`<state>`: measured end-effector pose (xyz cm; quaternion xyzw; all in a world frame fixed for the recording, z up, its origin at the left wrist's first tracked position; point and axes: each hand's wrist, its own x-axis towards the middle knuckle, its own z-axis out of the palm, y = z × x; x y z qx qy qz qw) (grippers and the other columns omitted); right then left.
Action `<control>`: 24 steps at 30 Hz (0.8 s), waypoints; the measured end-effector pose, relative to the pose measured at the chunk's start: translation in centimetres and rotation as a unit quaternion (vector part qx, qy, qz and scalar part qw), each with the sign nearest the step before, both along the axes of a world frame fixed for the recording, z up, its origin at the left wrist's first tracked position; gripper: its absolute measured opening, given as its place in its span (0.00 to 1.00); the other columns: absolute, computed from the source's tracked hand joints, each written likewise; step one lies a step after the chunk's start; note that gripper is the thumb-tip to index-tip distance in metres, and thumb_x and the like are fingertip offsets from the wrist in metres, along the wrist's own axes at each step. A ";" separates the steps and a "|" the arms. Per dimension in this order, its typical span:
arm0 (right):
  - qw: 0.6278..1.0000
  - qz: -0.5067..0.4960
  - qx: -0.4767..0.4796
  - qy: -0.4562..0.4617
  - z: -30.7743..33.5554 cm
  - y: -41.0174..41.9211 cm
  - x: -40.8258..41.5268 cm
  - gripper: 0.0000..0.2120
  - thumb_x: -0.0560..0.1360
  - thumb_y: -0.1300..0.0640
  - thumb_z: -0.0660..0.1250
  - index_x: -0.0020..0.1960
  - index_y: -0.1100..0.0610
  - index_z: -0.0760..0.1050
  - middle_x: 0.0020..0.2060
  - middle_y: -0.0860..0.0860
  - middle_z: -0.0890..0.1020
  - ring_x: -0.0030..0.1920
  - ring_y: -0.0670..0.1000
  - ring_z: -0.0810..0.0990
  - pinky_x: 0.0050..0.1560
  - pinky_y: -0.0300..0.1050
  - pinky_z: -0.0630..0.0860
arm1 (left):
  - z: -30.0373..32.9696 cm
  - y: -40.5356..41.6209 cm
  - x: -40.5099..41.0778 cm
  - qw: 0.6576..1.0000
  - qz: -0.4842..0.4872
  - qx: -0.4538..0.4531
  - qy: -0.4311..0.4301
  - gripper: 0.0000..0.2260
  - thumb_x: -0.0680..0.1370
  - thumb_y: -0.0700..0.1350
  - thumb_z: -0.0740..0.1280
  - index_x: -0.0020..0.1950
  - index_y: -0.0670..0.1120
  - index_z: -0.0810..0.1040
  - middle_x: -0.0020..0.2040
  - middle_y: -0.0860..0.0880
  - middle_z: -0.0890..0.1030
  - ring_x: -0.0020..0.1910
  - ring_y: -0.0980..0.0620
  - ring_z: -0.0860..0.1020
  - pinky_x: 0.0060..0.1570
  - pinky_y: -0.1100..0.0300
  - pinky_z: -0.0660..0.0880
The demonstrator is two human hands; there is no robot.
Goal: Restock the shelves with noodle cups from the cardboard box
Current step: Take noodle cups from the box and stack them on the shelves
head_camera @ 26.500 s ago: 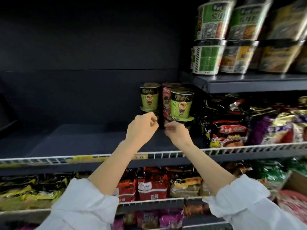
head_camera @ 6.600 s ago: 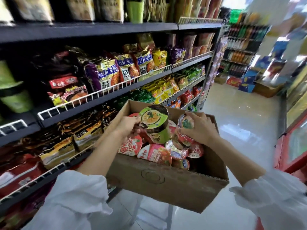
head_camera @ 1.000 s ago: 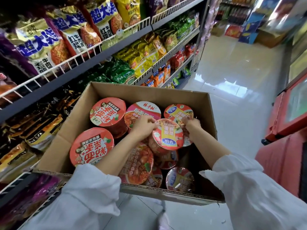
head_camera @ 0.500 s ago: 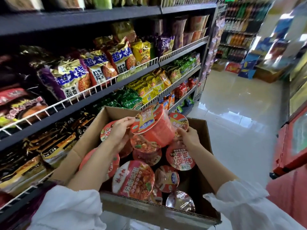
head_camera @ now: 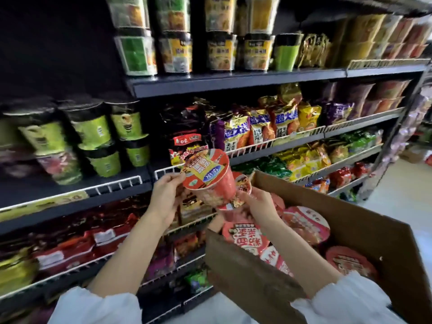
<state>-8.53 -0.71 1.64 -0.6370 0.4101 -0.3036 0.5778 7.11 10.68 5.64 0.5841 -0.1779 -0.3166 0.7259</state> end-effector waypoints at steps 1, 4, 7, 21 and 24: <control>1.000 0.017 -0.004 -0.001 0.2 1.5 2.3 0.03 0.78 0.59 0.64 0.47 0.57 0.76 0.25 0.54 0.78 0.19 0.46 0.72 0.21 0.37 0.66 | 0.3 2.2 1.8 1.000 0.012 -0.010 -0.004 0.10 0.79 0.38 0.62 0.39 0.45 0.72 0.38 0.51 0.79 0.35 0.57 0.75 0.35 0.65 0.70; 0.998 0.067 0.007 -0.010 0.6 6.6 9.1 0.06 0.78 0.58 0.63 0.45 0.59 0.76 0.26 0.55 0.79 0.18 0.45 0.72 0.21 0.36 0.65 | 1.2 8.8 7.1 0.998 0.044 -0.028 -0.026 0.08 0.79 0.39 0.63 0.40 0.45 0.73 0.31 0.54 0.80 0.30 0.59 0.75 0.35 0.64 0.71; 0.991 0.118 0.053 -0.038 0.8 11.9 15.3 0.07 0.79 0.59 0.62 0.43 0.58 0.74 0.22 0.53 0.78 0.18 0.46 0.71 0.20 0.34 0.64 | 1.8 14.7 11.9 0.995 0.080 -0.035 -0.043 0.07 0.79 0.39 0.64 0.40 0.44 0.73 0.31 0.52 0.80 0.24 0.61 0.76 0.32 0.65 0.73; 0.945 0.258 0.189 -0.071 4.8 25.8 39.4 0.09 0.80 0.62 0.59 0.40 0.60 0.70 0.16 0.52 0.74 0.14 0.43 0.68 0.17 0.30 0.62 | 5.4 27.7 28.8 0.965 0.254 0.051 -0.037 0.30 0.75 0.68 0.54 0.67 0.49 0.71 0.60 0.50 0.76 0.59 0.49 0.72 0.58 0.48 0.66; 0.940 0.265 0.200 -0.078 5.5 25.7 42.8 0.09 0.79 0.63 0.60 0.40 0.60 0.70 0.17 0.53 0.74 0.14 0.43 0.68 0.16 0.30 0.63 | 5.7 27.4 32.0 0.977 0.211 0.029 0.023 0.28 0.74 0.70 0.52 0.60 0.52 0.74 0.56 0.48 0.78 0.59 0.45 0.75 0.60 0.42 0.68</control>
